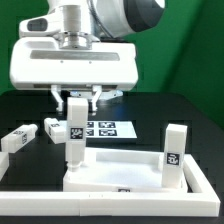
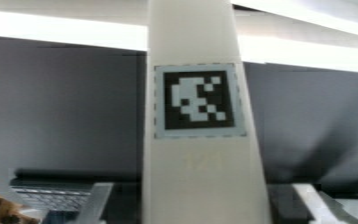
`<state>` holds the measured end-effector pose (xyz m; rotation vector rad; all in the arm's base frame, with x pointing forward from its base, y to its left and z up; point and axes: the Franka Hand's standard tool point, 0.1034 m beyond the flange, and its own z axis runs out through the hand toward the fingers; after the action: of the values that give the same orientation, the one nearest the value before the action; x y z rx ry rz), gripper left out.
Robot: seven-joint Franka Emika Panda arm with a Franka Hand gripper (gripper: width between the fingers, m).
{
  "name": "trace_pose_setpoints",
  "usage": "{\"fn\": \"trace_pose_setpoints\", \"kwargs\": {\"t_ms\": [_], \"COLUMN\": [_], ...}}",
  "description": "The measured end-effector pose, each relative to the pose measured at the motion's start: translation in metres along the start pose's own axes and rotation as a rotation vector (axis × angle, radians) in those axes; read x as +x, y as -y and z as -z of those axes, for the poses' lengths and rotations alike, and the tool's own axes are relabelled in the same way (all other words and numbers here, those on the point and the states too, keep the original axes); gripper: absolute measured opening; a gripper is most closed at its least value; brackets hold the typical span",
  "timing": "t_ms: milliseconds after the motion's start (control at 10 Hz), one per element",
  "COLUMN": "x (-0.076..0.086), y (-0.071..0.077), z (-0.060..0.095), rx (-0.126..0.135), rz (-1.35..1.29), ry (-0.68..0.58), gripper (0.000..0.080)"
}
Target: Assemble desk
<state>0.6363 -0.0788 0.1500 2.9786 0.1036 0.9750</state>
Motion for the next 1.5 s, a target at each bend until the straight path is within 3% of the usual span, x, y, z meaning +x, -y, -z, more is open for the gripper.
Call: {"fn": "trace_pose_setpoints", "kwargs": {"t_ms": [200, 500, 600, 1200, 1500], "x": [0.002, -0.015, -0.021, -0.026, -0.024], "y": [-0.005, -0.001, 0.006, 0.007, 0.003], "z": [0.001, -0.007, -0.009, -0.018, -0.029], "rx": [-0.003, 0.006, 0.016, 0.010, -0.015], "rz": [-0.007, -0.010, -0.004, -0.014, -0.007], "ry": [-0.001, 0.027, 0.038, 0.035, -0.001], "gripper": [0.0290, 0.0290, 0.0290, 0.0290, 0.0290]}}
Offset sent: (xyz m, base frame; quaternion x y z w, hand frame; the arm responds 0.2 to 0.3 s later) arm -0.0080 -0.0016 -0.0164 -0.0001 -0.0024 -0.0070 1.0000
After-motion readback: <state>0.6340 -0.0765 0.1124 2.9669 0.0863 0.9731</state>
